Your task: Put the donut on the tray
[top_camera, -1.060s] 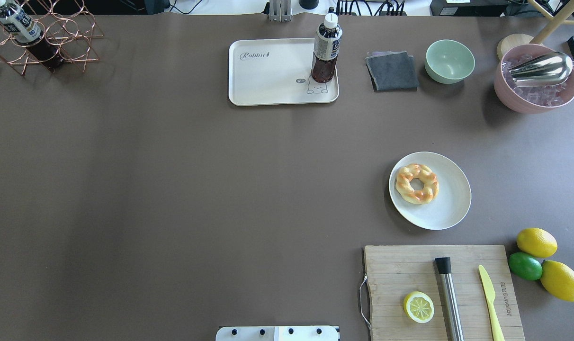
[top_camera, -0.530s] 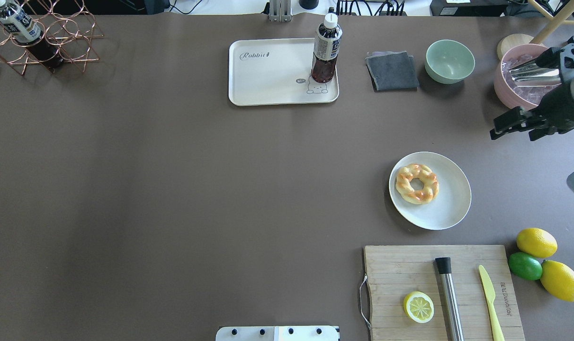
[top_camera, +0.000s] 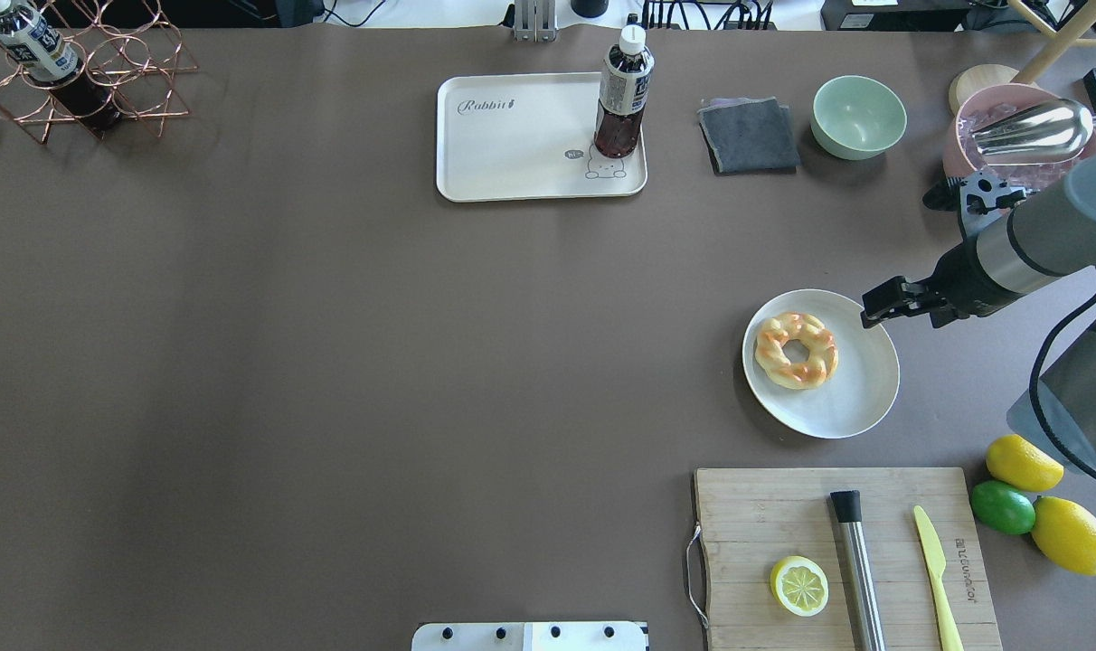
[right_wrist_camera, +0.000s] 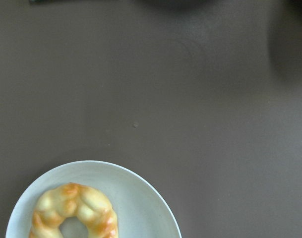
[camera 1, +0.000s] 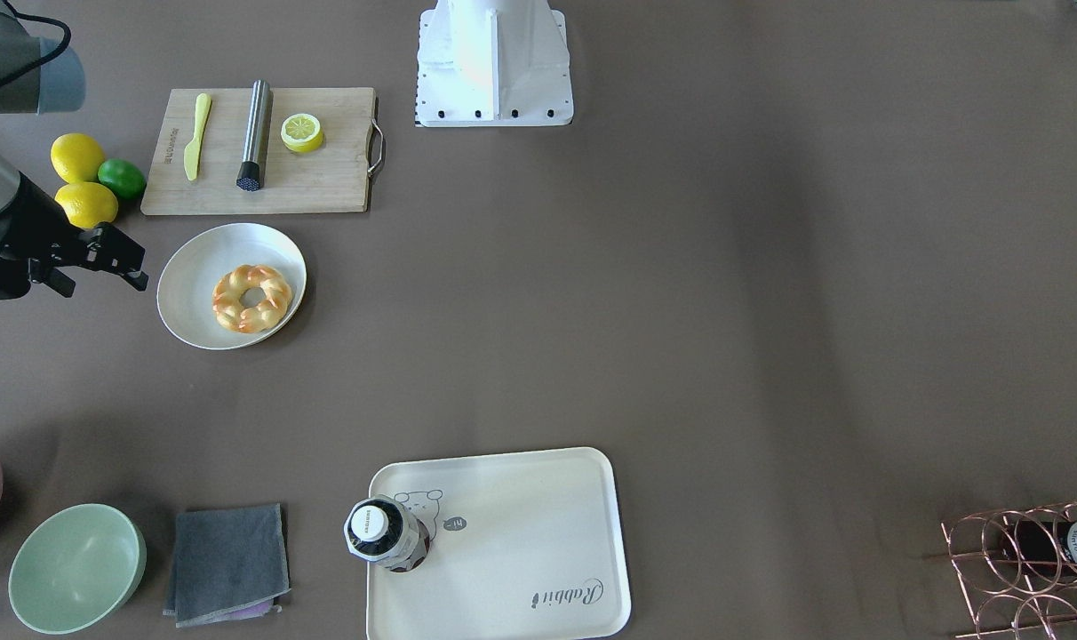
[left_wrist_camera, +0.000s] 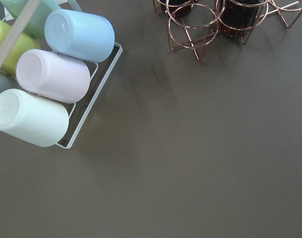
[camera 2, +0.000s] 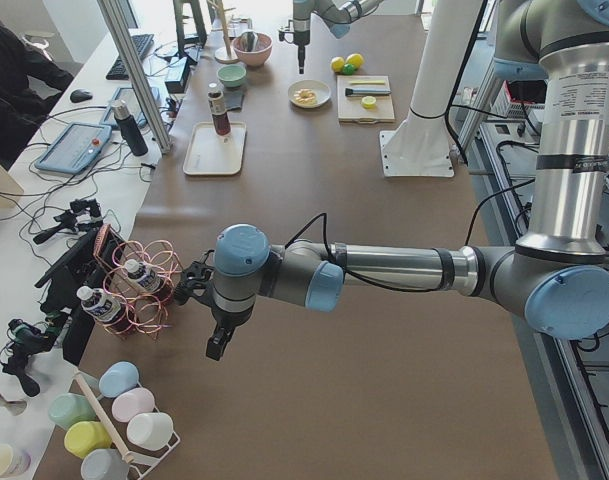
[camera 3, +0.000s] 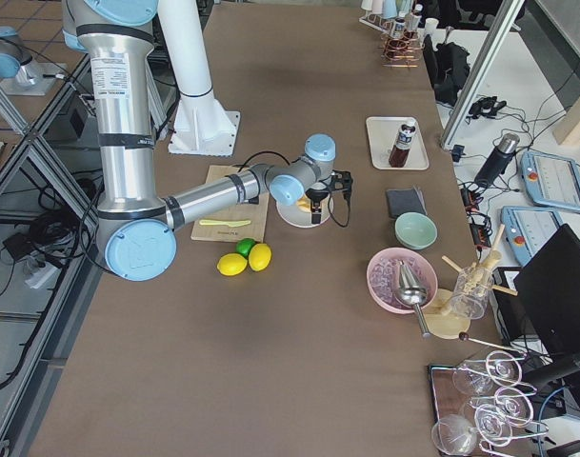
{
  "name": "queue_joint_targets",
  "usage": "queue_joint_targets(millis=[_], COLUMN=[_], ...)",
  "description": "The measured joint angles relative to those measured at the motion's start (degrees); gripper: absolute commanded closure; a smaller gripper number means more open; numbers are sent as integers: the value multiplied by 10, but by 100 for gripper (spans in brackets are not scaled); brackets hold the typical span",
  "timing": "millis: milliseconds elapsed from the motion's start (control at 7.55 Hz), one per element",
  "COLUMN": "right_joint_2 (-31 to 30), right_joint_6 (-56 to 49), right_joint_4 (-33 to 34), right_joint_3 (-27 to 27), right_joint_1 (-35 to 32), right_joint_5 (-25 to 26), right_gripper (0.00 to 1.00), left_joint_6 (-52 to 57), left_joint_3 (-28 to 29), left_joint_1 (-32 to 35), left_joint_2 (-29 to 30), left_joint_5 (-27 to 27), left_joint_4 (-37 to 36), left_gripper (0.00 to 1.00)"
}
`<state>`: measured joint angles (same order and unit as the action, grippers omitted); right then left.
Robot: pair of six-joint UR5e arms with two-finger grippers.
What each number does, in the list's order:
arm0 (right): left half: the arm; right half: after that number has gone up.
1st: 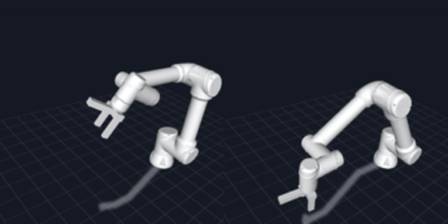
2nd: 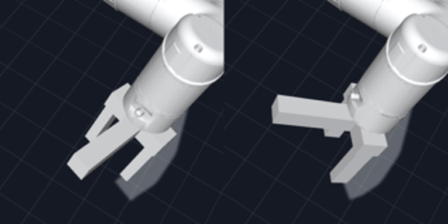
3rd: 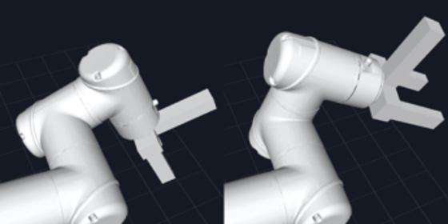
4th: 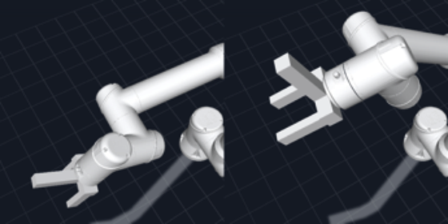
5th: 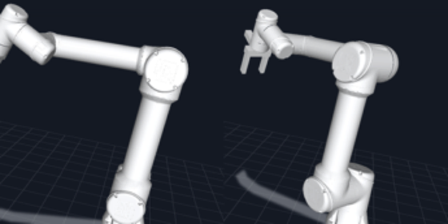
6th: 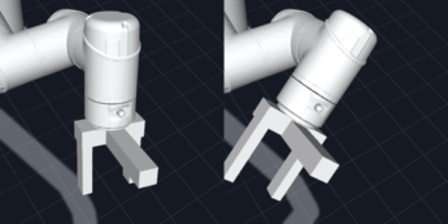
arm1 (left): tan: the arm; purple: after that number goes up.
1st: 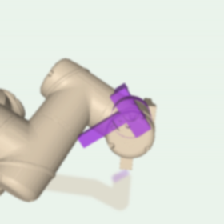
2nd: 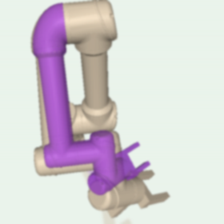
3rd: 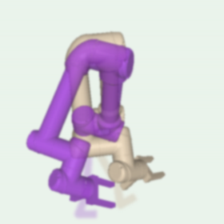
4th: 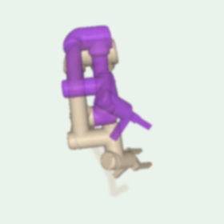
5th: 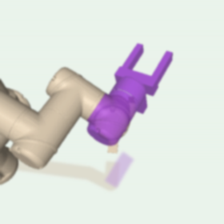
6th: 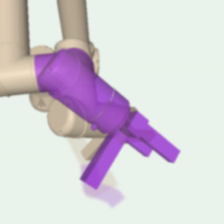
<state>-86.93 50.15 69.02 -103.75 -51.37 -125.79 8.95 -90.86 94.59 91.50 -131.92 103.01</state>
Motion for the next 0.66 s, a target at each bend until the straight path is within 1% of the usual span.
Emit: queue_joint_targets(millis=[265, 663], right_joint_2=[-4, -14], right_joint_6=[3, 1], right_joint_4=[-6, -18], right_joint_3=[7, 17], right_joint_1=[26, 45], right_joint_5=[19, 24], right_gripper=[0, 0], left_joint_6=[-28, -43], left_joint_3=[-5, -6], left_joint_1=[0, 0], left_joint_2=[1, -1], left_joint_5=[0, -1], left_joint_4=[1, 2], left_gripper=[2, 2])
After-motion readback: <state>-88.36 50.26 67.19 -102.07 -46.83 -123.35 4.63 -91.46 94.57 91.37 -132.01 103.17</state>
